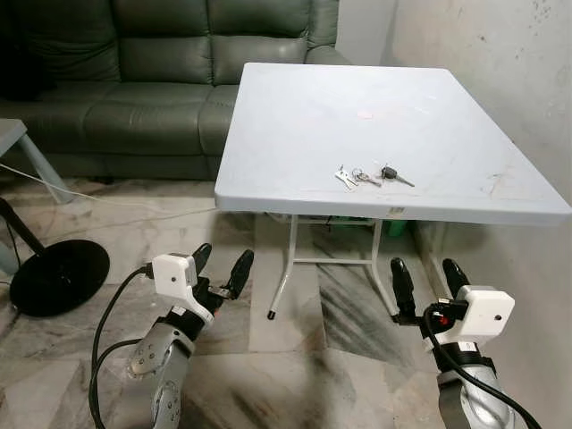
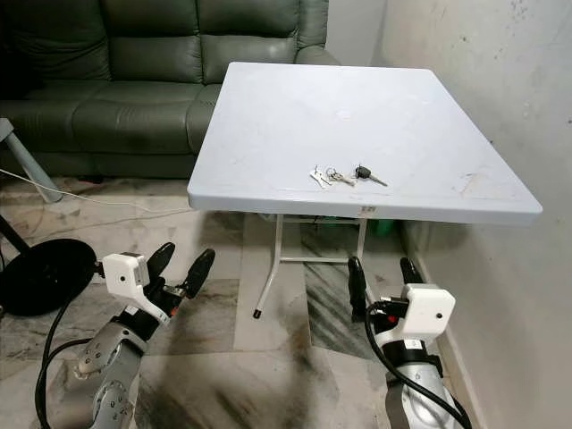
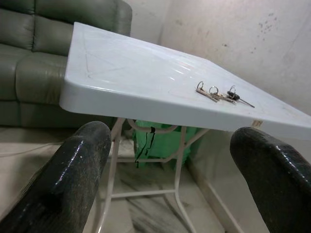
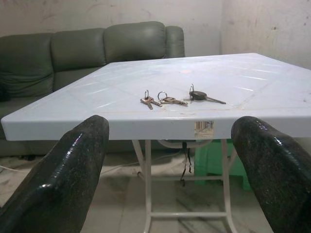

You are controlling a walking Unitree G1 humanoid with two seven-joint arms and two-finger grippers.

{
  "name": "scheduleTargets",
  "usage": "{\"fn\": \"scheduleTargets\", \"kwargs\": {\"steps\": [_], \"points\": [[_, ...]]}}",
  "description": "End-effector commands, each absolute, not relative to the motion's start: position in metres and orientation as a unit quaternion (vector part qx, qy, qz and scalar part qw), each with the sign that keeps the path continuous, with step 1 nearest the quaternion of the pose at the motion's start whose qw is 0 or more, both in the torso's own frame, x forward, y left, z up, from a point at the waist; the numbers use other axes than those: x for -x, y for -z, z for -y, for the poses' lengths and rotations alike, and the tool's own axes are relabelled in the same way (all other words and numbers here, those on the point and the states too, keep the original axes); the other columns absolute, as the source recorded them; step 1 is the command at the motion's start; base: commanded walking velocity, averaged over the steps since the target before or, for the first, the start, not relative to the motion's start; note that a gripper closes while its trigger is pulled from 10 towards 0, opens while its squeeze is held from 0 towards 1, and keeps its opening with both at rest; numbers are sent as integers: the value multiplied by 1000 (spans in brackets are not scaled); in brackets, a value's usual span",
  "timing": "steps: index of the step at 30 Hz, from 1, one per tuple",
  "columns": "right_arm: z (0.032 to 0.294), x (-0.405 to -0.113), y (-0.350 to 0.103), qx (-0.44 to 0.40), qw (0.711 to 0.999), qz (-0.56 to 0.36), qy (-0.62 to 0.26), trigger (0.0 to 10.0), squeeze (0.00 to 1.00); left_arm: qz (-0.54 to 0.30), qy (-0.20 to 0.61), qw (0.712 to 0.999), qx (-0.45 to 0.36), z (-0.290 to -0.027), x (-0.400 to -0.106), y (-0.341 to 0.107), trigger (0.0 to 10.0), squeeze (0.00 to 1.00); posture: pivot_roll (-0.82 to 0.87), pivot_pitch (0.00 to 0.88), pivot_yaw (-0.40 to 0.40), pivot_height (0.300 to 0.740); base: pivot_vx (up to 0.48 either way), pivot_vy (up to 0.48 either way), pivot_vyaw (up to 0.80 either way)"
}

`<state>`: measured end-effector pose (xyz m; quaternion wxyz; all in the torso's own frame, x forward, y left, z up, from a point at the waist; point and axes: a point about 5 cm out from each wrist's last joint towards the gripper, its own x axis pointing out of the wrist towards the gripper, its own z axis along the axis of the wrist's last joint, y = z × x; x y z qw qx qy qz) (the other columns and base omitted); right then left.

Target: Hang keys on a hook

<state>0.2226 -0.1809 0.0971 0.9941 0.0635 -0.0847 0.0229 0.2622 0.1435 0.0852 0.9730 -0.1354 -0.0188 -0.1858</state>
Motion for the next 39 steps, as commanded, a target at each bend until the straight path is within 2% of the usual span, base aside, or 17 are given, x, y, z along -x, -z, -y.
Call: {"fn": "scheduleTargets", "kwargs": {"steps": [1, 39], "points": [[182, -223, -98, -61, 995, 82, -18, 10000, 0, 14, 186, 974, 129, -145, -264, -86, 10000, 0, -33, 0, -40, 740, 0, 0, 0], [179, -225, -96, -62, 995, 74, -28, 10000, 0, 15, 189, 972, 135, -141, -268, -88, 10000, 0, -27, 0, -39, 740, 288, 0, 0]]}}
